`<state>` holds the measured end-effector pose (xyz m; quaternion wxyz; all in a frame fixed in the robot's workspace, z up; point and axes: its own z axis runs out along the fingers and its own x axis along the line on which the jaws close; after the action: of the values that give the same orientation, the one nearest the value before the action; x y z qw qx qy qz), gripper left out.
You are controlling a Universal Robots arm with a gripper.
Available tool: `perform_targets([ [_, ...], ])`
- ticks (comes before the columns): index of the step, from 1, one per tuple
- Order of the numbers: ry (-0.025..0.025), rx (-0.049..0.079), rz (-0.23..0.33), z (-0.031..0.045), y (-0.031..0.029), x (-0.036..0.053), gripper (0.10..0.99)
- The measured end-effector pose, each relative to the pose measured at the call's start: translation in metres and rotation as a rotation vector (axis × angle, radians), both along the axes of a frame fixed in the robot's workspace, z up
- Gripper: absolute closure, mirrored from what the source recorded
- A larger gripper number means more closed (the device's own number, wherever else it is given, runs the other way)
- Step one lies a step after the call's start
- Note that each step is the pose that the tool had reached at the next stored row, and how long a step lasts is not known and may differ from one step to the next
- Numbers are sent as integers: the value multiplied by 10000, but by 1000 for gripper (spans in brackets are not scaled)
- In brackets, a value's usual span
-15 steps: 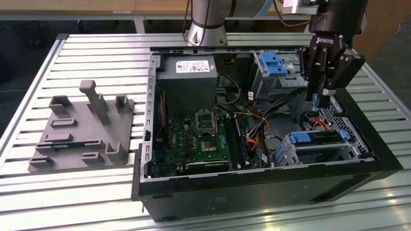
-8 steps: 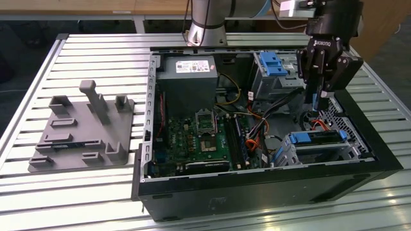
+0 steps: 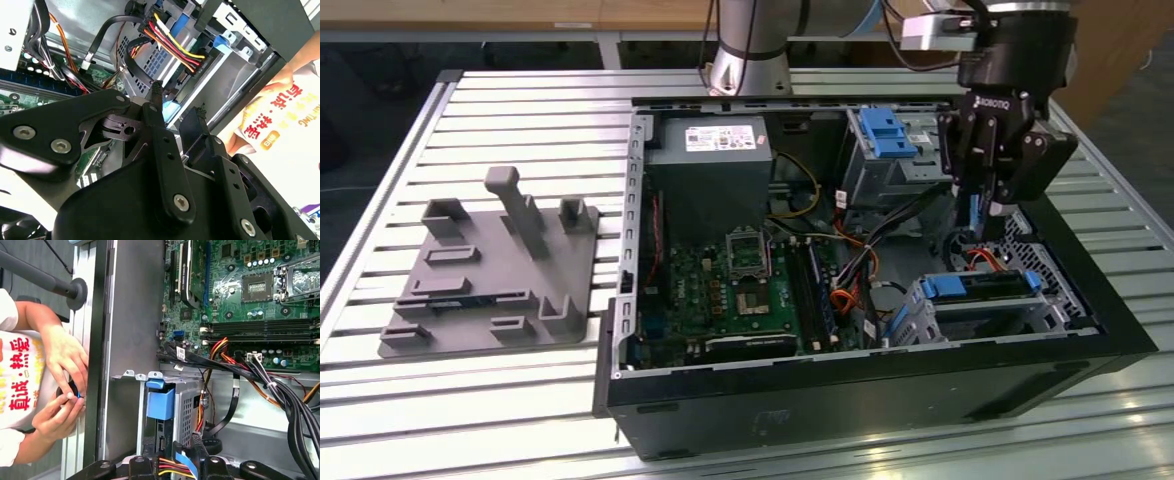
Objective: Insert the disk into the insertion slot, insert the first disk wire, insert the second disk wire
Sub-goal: 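Insert the second disk wire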
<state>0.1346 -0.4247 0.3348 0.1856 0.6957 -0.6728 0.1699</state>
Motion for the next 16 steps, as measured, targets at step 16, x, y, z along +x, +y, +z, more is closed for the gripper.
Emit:
perform_targets([
  [16, -109, -27, -14, -27, -2, -28, 667],
])
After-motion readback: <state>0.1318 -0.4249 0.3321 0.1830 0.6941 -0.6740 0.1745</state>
